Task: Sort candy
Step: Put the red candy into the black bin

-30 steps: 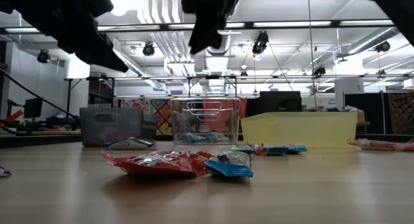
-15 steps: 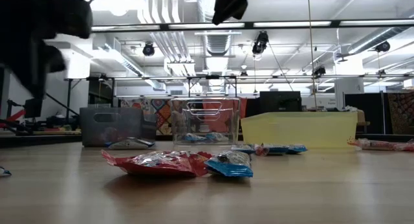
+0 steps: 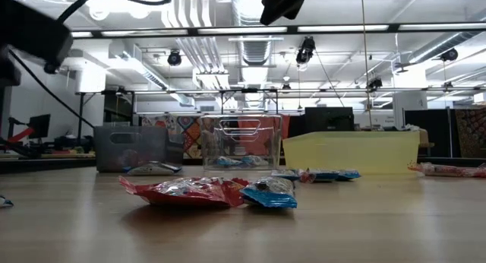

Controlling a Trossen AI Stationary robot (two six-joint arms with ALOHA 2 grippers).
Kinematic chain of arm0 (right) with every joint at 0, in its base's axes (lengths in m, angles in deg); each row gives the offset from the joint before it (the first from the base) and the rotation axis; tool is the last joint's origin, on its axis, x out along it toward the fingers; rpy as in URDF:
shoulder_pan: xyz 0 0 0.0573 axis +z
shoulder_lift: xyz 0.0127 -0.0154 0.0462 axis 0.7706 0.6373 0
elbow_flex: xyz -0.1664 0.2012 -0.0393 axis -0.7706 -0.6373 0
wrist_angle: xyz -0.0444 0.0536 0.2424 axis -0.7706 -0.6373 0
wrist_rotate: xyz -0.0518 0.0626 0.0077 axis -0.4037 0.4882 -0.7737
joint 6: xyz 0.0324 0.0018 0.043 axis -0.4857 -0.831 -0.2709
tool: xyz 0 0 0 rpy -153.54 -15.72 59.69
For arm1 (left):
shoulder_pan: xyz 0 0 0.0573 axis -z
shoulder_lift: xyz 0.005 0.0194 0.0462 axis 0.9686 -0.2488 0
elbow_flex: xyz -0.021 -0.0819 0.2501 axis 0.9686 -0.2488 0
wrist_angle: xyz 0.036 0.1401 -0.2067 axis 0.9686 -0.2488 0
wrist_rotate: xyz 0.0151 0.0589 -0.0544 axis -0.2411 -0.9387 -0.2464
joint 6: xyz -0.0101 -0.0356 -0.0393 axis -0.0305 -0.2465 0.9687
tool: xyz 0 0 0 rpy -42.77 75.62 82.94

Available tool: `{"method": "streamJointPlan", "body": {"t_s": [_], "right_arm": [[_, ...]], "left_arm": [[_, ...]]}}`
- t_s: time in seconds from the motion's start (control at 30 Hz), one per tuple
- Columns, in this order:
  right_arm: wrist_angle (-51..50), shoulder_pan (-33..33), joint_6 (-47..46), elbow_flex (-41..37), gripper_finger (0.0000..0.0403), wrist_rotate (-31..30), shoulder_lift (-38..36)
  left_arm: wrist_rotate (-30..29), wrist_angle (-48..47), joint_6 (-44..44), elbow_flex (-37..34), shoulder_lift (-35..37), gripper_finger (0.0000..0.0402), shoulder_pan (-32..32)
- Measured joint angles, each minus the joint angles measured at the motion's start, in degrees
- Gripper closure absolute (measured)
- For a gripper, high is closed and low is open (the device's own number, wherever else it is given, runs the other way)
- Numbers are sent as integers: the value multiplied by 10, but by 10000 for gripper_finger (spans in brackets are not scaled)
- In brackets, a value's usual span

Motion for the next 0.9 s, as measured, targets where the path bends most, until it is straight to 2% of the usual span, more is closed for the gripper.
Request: {"method": "streamJointPlan", "body": {"t_s": [0.23, 0.47, 0.6, 0.9], "right_arm": [[-1, 3, -10, 1, 255, 0, 0], [0, 3, -23, 1, 255, 0, 0], [1, 3, -23, 1, 255, 0, 0], [1, 3, -23, 1, 255, 0, 0]], "left_arm": [[26, 0, 1, 2, -52, 181, 8], [26, -2, -17, -2, -81, 202, 12], [26, 1, -31, 0, -92, 235, 14], [-9, -5, -61, -2, -80, 347, 13]]}}
